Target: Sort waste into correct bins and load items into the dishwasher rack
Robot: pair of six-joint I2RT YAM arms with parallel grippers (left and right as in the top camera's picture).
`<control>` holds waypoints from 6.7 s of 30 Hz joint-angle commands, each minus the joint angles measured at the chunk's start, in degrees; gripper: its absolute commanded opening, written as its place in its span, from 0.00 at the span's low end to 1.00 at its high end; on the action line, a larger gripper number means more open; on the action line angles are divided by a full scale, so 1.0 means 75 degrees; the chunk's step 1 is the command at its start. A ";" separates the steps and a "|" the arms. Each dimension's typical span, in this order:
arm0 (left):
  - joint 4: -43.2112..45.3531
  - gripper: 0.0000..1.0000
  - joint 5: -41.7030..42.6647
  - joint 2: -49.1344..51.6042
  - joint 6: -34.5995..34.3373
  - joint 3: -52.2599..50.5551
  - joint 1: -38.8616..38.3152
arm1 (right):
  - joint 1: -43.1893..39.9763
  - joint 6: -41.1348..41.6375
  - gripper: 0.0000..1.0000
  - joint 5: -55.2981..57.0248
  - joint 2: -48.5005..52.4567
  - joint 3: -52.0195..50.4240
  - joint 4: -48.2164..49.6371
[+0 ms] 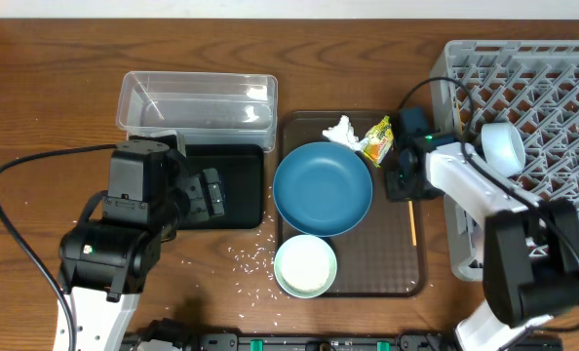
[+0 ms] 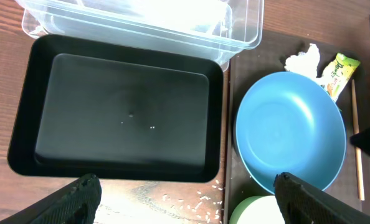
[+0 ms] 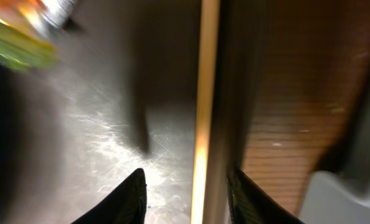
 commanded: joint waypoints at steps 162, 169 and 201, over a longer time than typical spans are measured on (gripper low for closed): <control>-0.0026 0.91 -0.0093 0.0015 0.0128 0.0064 0.0032 | 0.0431 0.0326 0.62 -0.1107 -0.3351 0.0085 0.0801; -0.0026 0.91 -0.0093 0.0015 0.0128 0.0064 0.0032 | 0.0723 0.0201 0.65 -0.1486 -0.2104 0.0085 0.1478; -0.0017 0.91 0.0061 0.0015 0.0119 0.0064 0.0032 | 0.0816 -0.1035 0.99 -0.0571 -0.7329 0.0085 -0.0233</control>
